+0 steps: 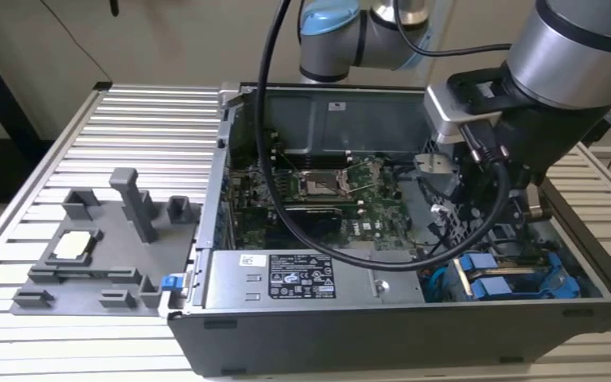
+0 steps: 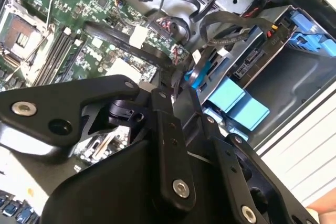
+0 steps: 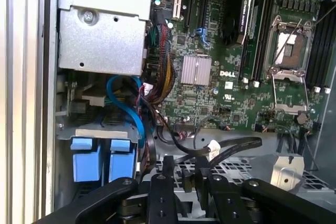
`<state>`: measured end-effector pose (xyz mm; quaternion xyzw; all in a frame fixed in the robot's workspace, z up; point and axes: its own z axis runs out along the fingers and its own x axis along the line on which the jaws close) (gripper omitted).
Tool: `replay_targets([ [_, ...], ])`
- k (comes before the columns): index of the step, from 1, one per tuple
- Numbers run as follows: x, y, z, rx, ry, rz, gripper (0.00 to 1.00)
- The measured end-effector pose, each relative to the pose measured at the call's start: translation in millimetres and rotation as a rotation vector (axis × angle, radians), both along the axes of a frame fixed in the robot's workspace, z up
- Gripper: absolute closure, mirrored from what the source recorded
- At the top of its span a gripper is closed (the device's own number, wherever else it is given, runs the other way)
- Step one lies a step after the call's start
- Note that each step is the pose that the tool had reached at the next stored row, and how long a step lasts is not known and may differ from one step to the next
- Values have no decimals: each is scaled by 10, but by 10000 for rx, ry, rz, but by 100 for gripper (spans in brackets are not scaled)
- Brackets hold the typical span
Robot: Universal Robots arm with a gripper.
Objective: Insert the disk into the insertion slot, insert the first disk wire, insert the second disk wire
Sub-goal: 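Insert the second disk wire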
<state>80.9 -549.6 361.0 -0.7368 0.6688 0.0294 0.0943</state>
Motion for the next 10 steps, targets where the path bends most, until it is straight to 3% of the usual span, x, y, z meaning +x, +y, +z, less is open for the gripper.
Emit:
replay_targets([
  [2, 1, 0, -8, 17, -70, 3, 69],
  [5, 1, -1, -18, 36, -112, 6, 69],
  [7, 1, -1, -26, 105, -149, 7, 69],
  [8, 1, -1, -26, 199, -181, 7, 69],
  [10, 1, -4, -26, 506, -234, 6, 71],
])
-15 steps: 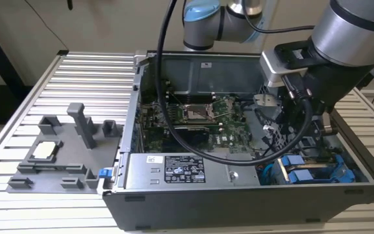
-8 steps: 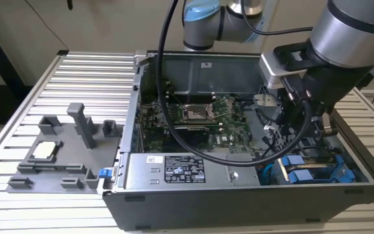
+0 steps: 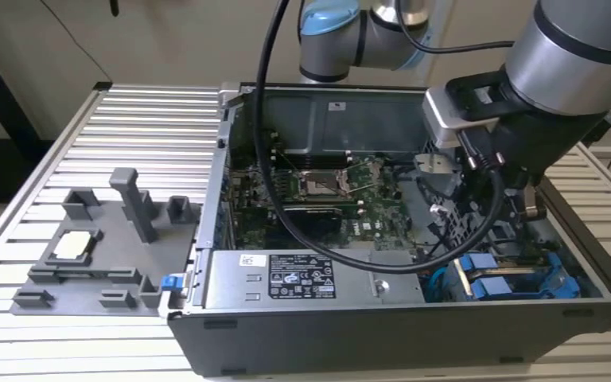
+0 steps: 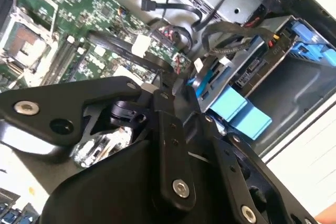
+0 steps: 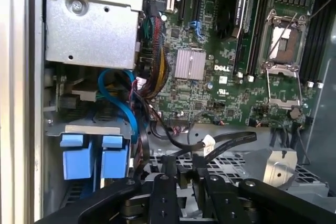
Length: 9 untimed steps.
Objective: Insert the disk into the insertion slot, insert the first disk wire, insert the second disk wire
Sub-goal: 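Insert the second disk wire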
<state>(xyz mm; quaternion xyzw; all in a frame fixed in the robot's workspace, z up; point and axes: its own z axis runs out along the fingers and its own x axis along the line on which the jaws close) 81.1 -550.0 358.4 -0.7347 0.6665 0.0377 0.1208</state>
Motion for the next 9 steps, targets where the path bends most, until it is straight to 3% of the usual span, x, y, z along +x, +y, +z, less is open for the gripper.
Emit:
replay_targets([
  [3, -1, -10, 0, 516, -58, -2, 79],
  [4, -1, -16, -1, 631, -66, -1, 79],
  [9, -1, -65, -2, 678, -65, -1, 84],
])
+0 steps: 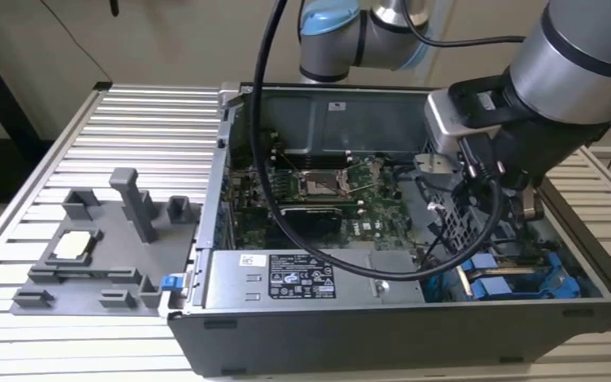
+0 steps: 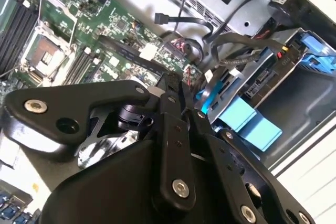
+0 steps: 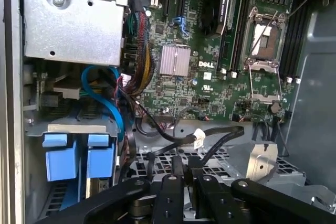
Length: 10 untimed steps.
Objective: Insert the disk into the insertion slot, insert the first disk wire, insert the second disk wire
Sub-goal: 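Insert the second disk wire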
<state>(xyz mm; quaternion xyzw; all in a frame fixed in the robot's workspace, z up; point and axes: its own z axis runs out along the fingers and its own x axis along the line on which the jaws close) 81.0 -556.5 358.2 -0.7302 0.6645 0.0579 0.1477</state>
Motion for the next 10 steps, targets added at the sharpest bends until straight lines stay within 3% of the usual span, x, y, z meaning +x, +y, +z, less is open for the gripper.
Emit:
replay_targets([
  [3, 4, -28, 0, 2, 3, 1, 84],
  [5, 21, -51, 1, 3, 48, 0, 84],
  [10, 52, -144, 10, -69, 94, 0, 84],
])
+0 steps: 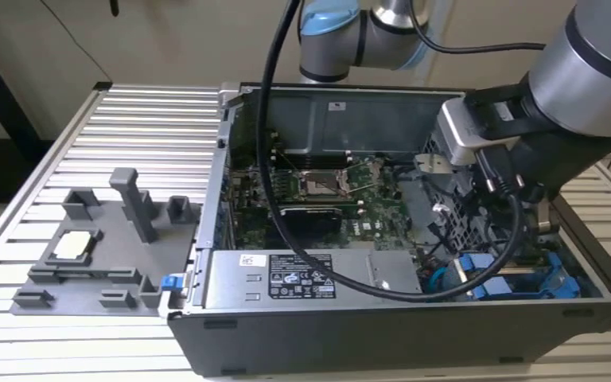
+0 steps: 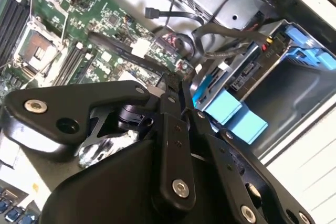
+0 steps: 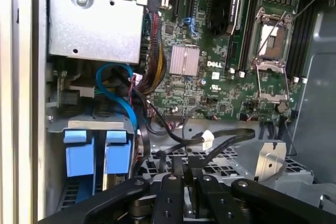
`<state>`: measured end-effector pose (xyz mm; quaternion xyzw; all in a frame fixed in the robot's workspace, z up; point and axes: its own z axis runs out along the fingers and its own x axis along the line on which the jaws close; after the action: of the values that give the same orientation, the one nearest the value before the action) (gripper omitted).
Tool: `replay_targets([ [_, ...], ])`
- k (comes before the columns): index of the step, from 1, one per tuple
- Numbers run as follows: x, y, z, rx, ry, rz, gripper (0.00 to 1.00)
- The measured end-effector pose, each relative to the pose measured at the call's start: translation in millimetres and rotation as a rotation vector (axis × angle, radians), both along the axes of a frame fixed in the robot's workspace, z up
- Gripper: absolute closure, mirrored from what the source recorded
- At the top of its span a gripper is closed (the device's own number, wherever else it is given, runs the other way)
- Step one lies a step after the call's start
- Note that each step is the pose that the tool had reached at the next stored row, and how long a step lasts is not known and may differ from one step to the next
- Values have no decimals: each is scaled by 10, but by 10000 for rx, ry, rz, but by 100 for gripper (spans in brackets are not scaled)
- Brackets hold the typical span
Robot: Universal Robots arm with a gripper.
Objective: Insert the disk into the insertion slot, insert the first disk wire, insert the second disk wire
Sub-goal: 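Insert the second disk wire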
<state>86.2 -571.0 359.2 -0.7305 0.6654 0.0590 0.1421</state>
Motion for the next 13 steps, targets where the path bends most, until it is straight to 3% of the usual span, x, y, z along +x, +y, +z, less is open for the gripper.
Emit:
replay_targets([
  [3, 3, -38, 8, -160, 0, -2, 84],
  [5, 4, -47, 8, -451, 0, -6, 84],
  [11, 8, -51, 4, -1531, -37, -16, 84],
  [13, 10, -58, -7, -1582, -72, -44, 84],
])
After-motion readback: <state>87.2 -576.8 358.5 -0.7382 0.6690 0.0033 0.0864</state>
